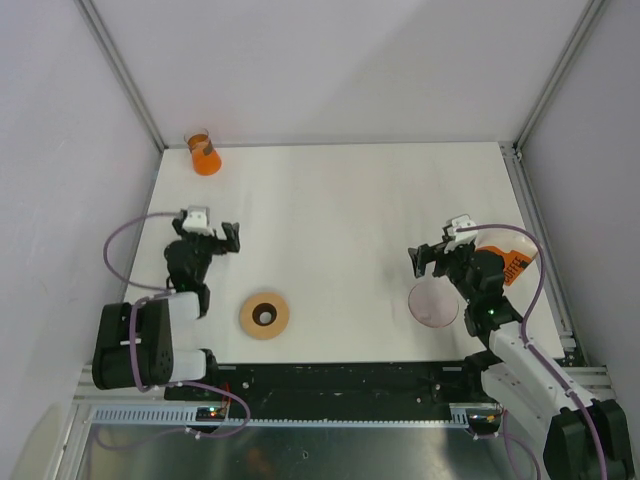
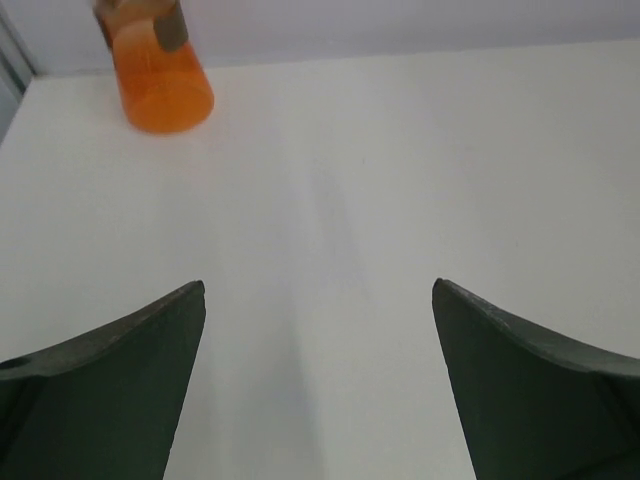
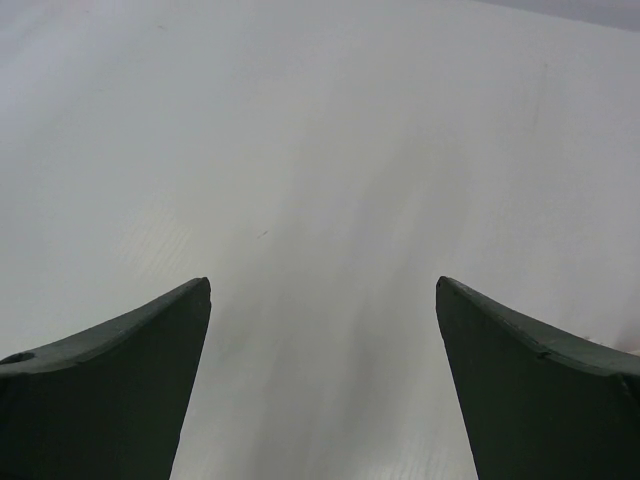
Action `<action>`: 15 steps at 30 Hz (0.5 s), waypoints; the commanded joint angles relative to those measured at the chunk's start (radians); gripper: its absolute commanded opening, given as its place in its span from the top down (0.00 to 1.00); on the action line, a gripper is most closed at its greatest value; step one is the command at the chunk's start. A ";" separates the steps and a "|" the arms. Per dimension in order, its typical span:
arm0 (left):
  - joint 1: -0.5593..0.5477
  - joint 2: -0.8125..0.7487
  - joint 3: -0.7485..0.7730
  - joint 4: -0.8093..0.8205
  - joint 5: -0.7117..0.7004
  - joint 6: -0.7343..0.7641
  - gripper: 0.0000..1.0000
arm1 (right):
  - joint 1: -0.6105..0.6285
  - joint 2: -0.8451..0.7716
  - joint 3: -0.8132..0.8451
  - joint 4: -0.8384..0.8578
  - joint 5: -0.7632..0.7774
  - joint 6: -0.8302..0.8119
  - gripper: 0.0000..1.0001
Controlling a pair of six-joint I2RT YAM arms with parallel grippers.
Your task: Place the coffee filter in the dripper
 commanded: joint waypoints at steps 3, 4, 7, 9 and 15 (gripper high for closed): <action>-0.004 -0.007 0.399 -0.577 0.122 0.097 0.05 | 0.011 0.022 0.119 -0.076 -0.091 0.083 0.01; -0.004 0.017 0.473 -0.637 0.112 0.096 0.07 | 0.017 0.032 0.138 -0.107 -0.101 0.084 0.01; -0.004 0.113 0.719 -0.860 0.040 0.083 0.13 | 0.040 0.054 0.184 -0.174 -0.111 0.079 0.01; -0.004 0.182 0.872 -0.971 -0.041 0.053 0.20 | 0.052 0.057 0.199 -0.196 -0.113 0.078 0.01; -0.003 0.377 1.154 -1.036 -0.274 -0.050 0.29 | 0.078 0.035 0.206 -0.211 -0.115 0.077 0.01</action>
